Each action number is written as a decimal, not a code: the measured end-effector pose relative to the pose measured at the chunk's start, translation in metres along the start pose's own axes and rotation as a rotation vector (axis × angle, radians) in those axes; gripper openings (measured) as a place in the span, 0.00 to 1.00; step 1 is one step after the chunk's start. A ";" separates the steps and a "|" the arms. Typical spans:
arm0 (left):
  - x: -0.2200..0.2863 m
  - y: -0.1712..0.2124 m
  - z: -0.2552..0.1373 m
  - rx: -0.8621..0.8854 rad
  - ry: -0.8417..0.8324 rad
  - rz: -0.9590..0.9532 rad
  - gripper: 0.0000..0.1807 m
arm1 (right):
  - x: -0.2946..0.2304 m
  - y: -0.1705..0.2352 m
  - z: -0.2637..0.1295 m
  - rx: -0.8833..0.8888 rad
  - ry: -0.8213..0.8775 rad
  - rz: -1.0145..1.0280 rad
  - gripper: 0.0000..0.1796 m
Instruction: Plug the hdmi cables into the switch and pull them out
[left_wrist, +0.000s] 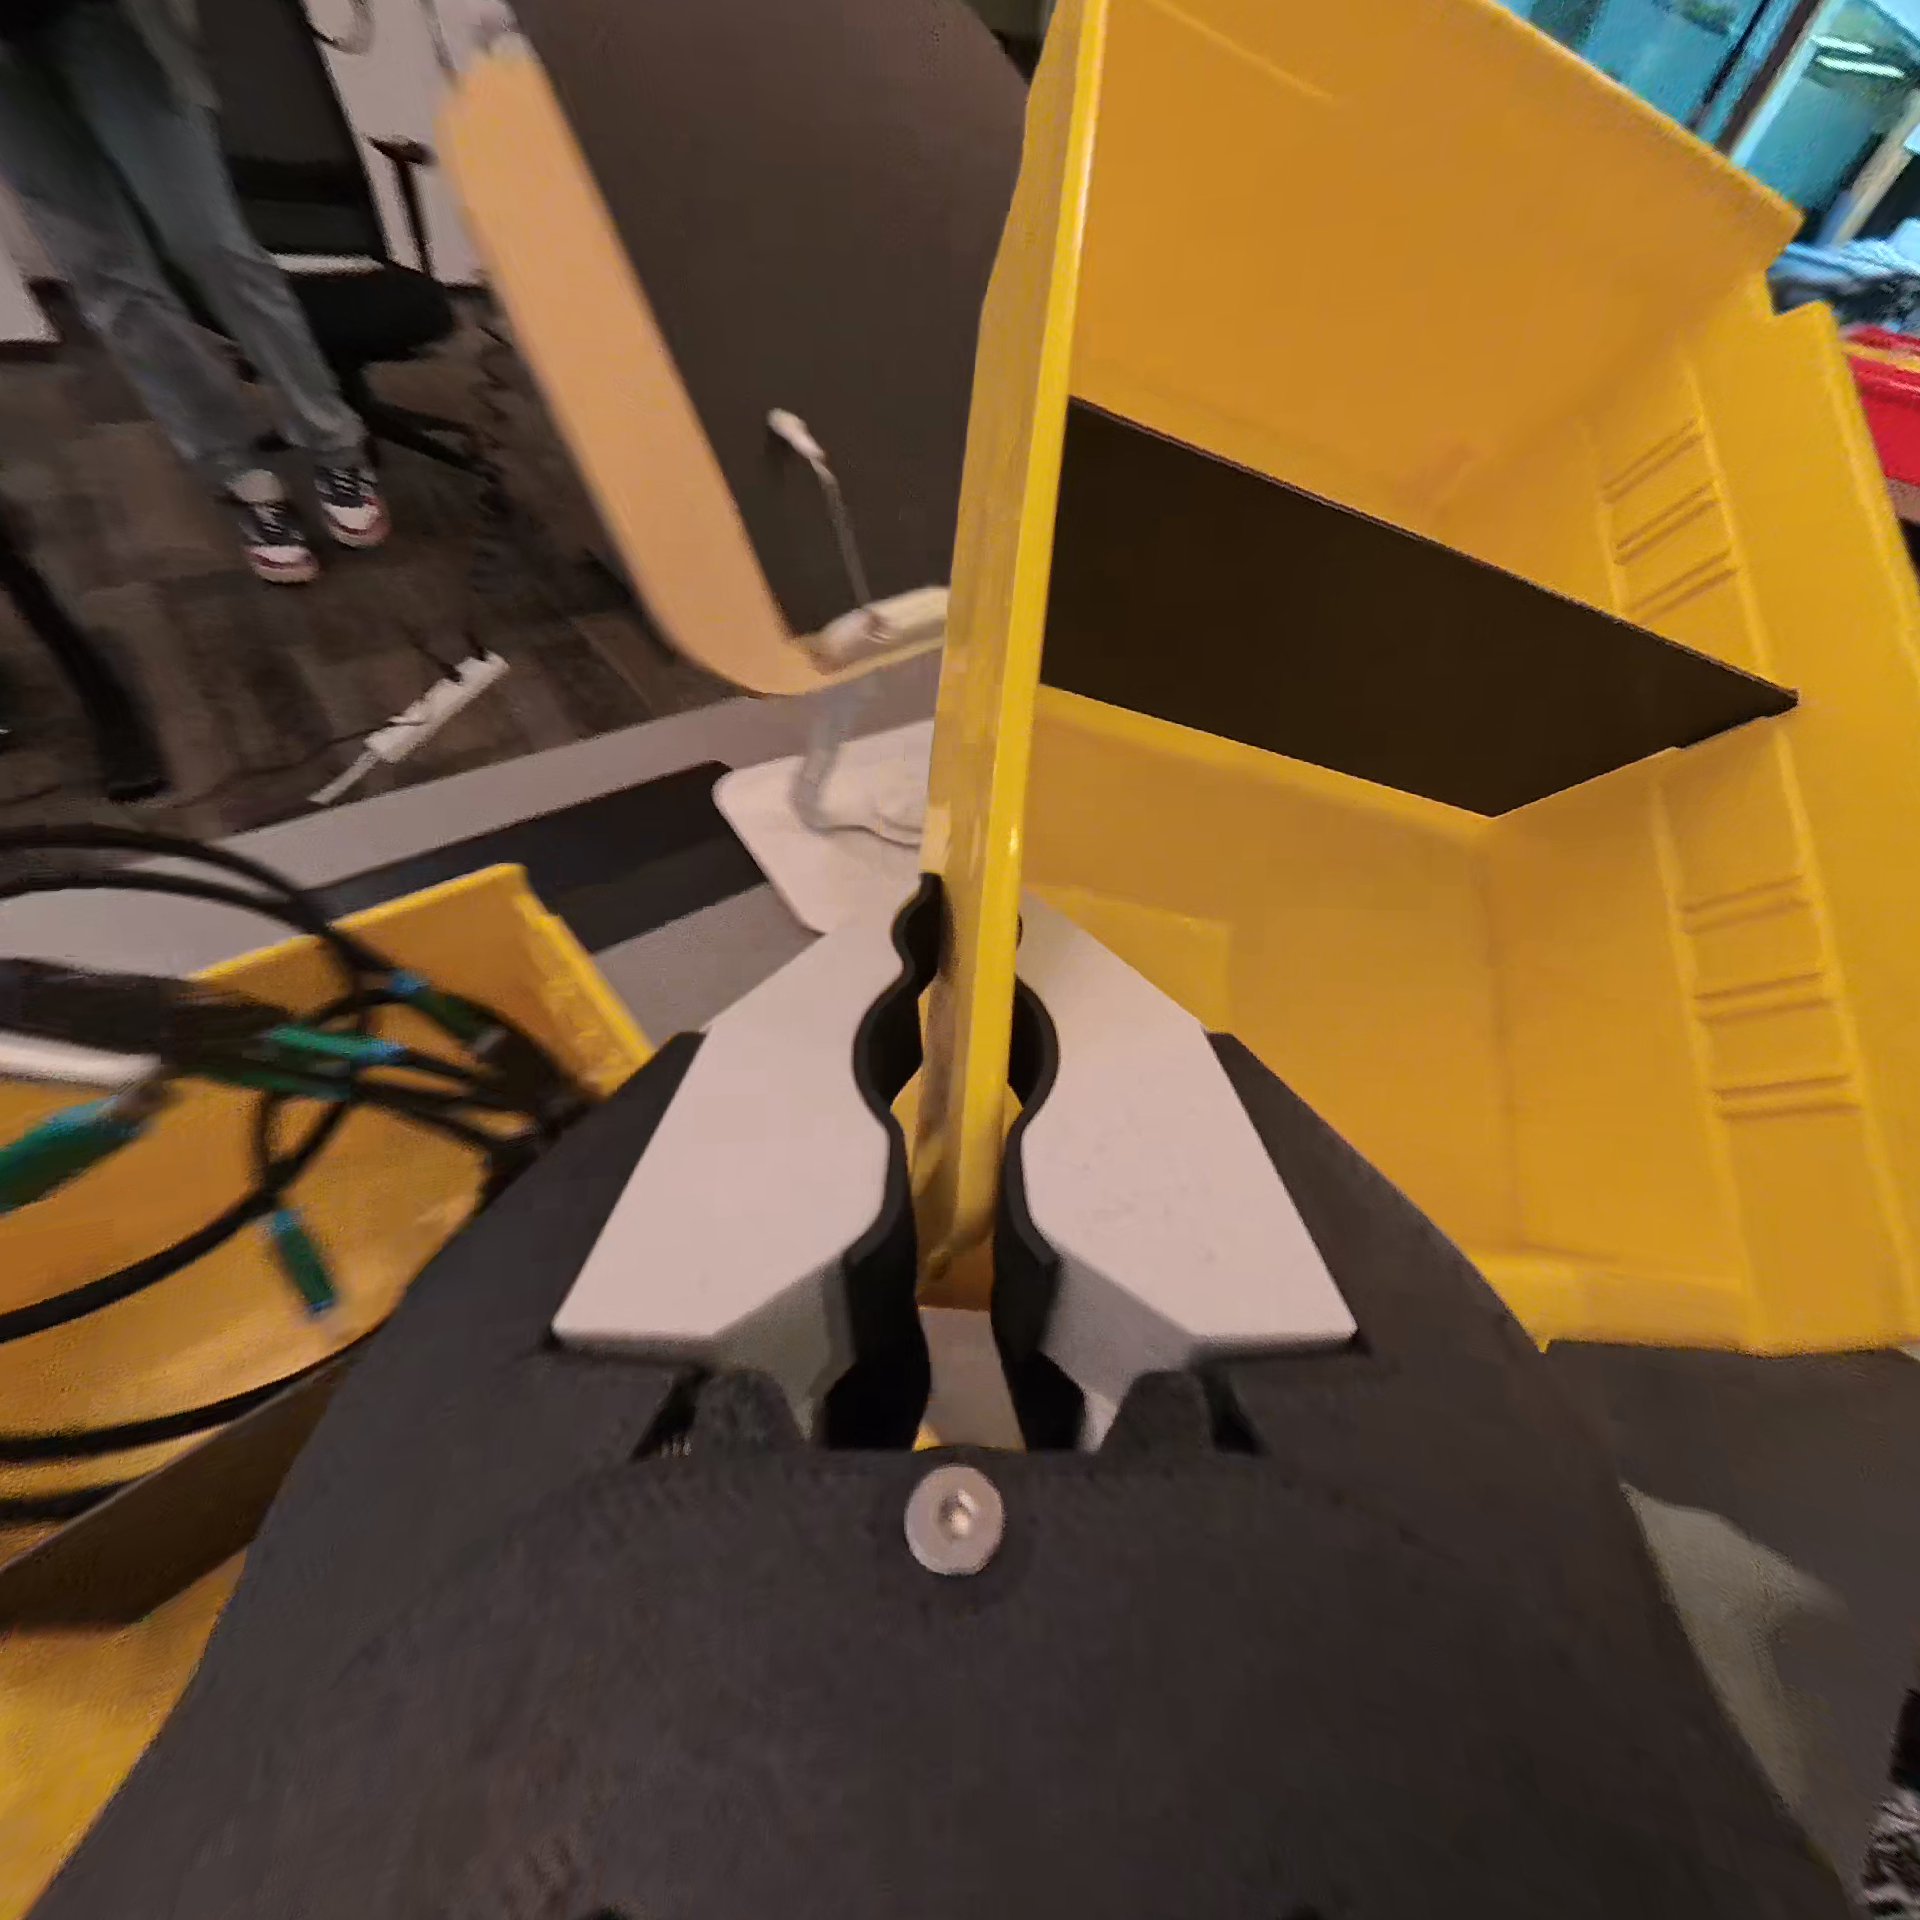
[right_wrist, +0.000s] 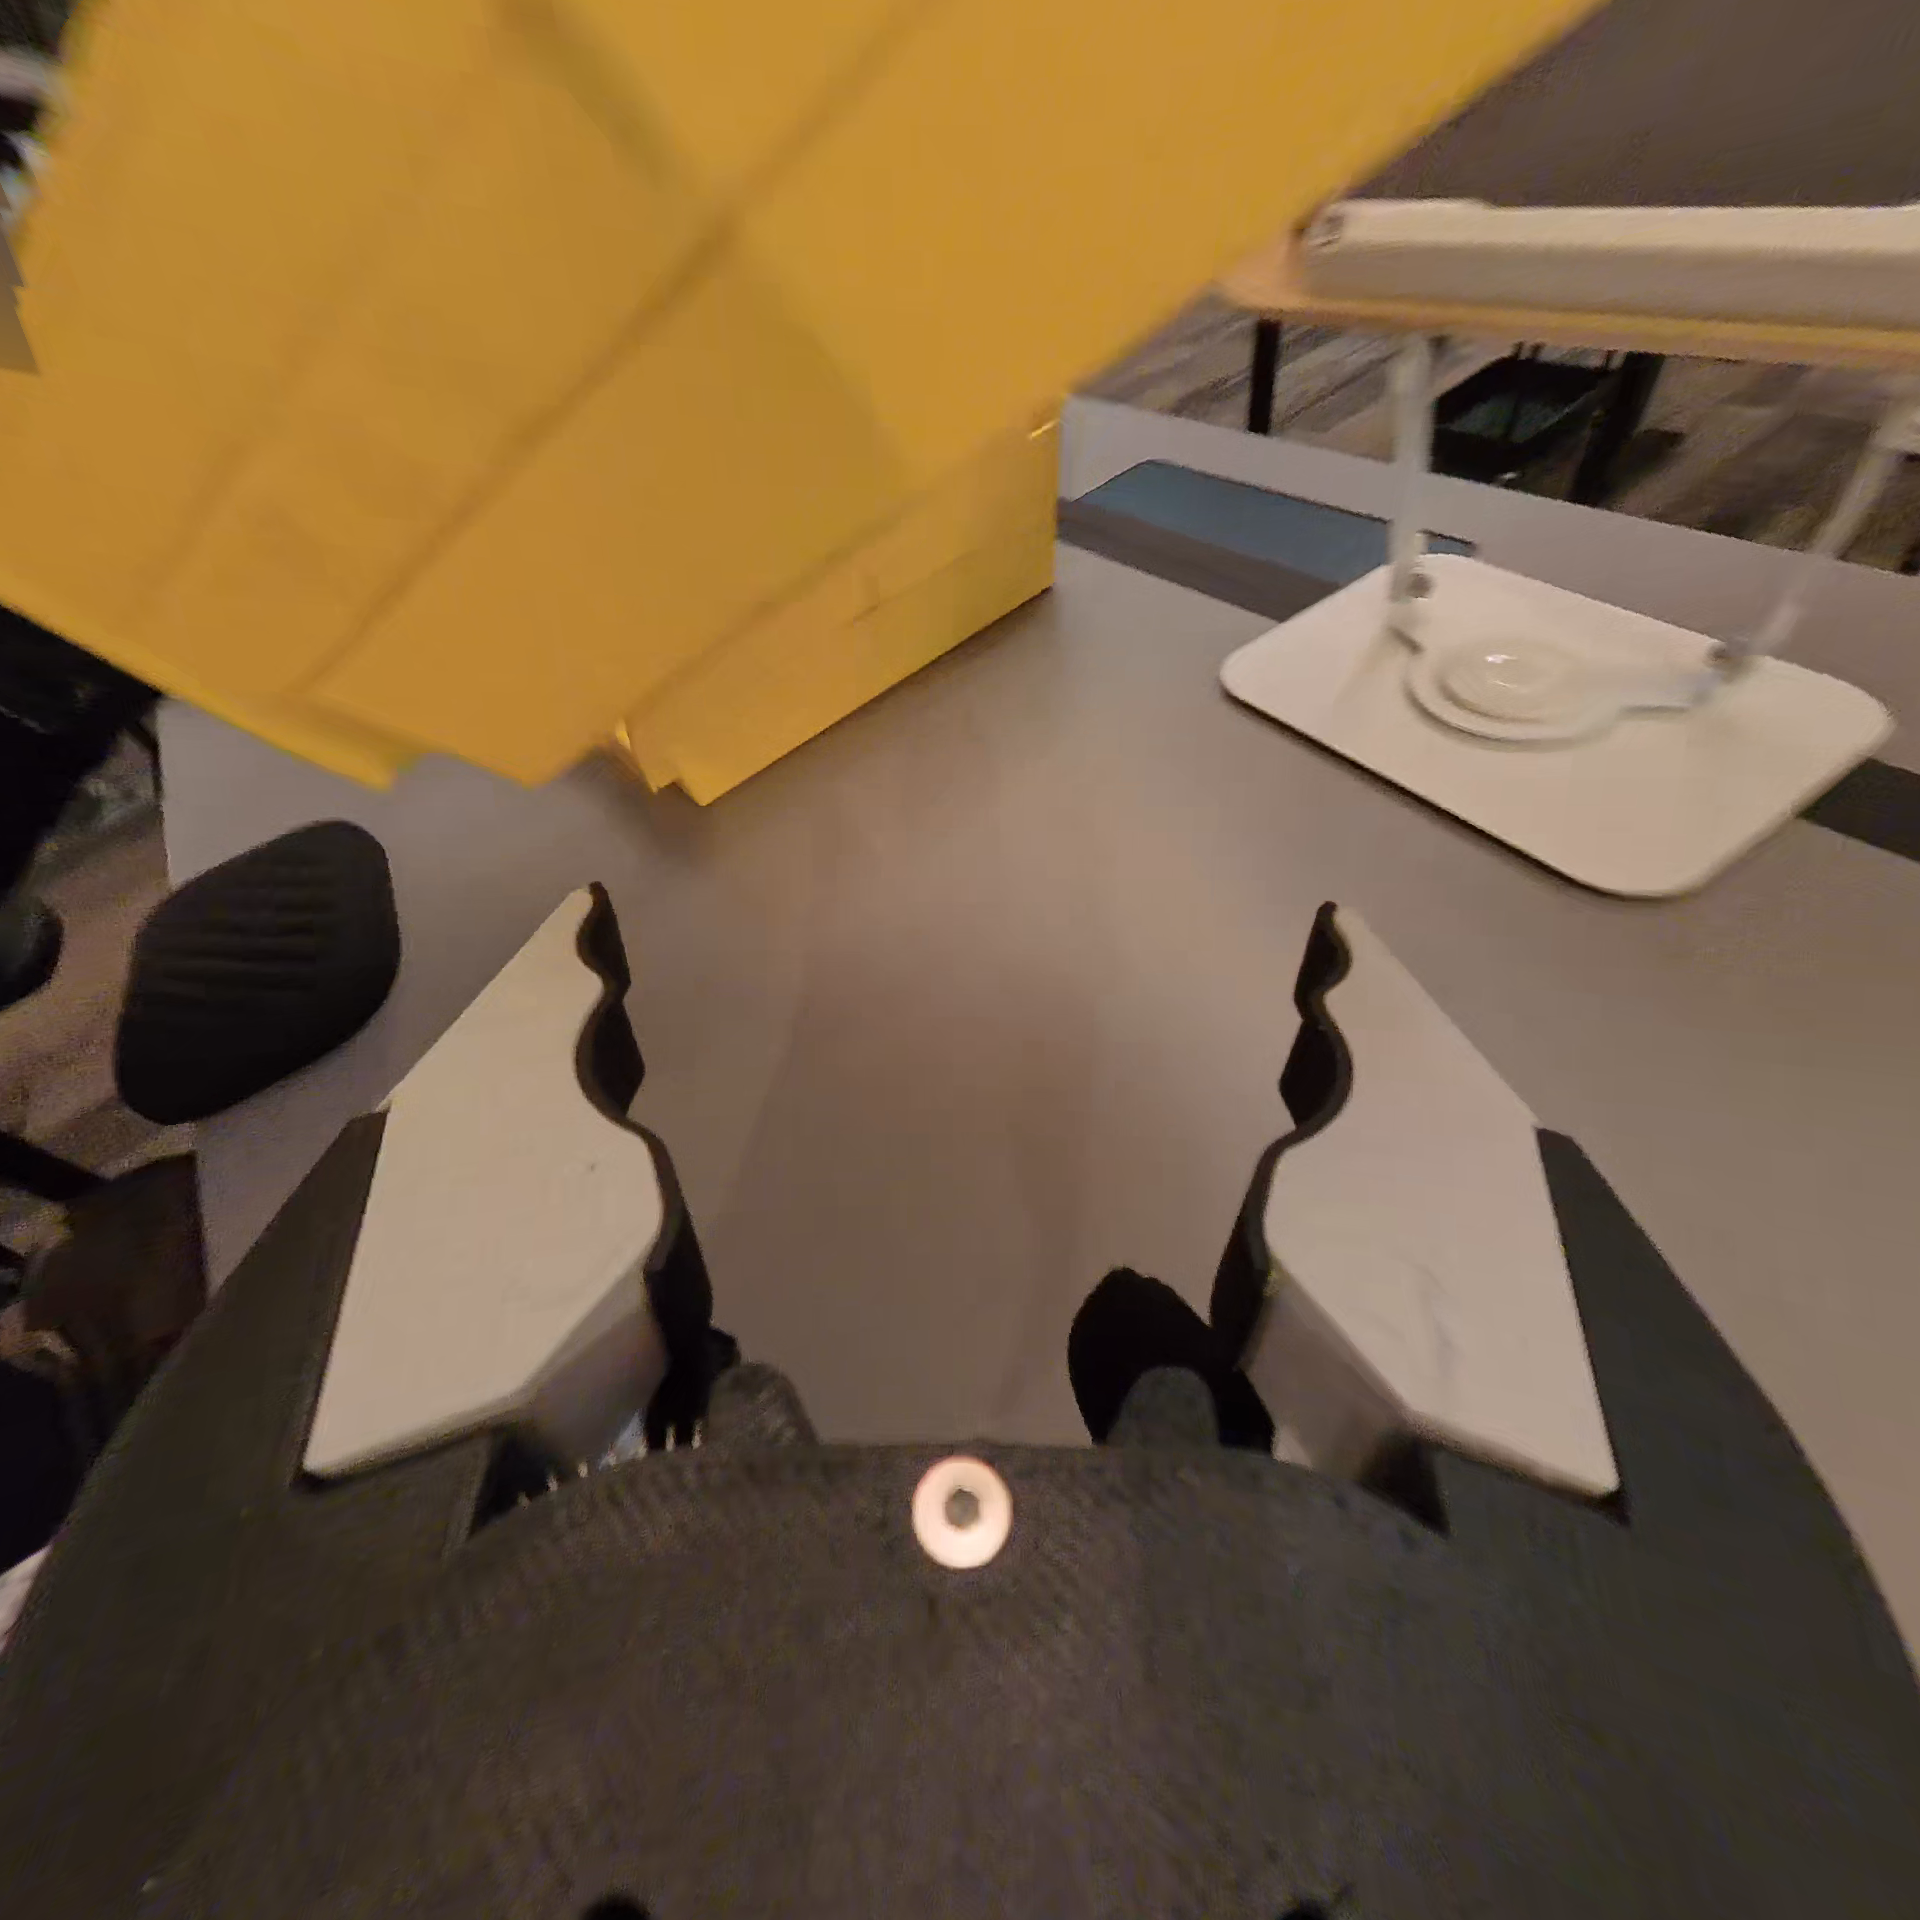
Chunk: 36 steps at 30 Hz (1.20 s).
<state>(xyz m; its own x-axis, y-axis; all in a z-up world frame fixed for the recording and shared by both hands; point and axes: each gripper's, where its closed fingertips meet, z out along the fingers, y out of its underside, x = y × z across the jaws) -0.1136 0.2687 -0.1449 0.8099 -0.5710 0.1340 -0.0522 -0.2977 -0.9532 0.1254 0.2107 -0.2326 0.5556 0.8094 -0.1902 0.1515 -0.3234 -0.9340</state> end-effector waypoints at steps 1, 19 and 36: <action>0.015 0.006 0.014 -0.020 0.030 -0.001 0.02 | 0.005 -0.001 -0.019 0.036 0.020 0.030 0.70; 0.174 0.118 0.225 -0.287 0.266 -0.121 0.02 | 0.062 -0.007 -0.137 0.486 0.283 0.237 0.89; 0.235 0.151 0.291 -0.382 0.290 -0.120 0.10 | 0.165 0.037 -0.164 0.416 0.467 0.368 0.89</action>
<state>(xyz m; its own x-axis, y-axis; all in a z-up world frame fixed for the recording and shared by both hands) 0.2387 0.3119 -0.3362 0.6300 -0.6888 0.3587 -0.2225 -0.6026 -0.7664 0.3566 0.2523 -0.2490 0.8157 0.3602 -0.4526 -0.3849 -0.2462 -0.8895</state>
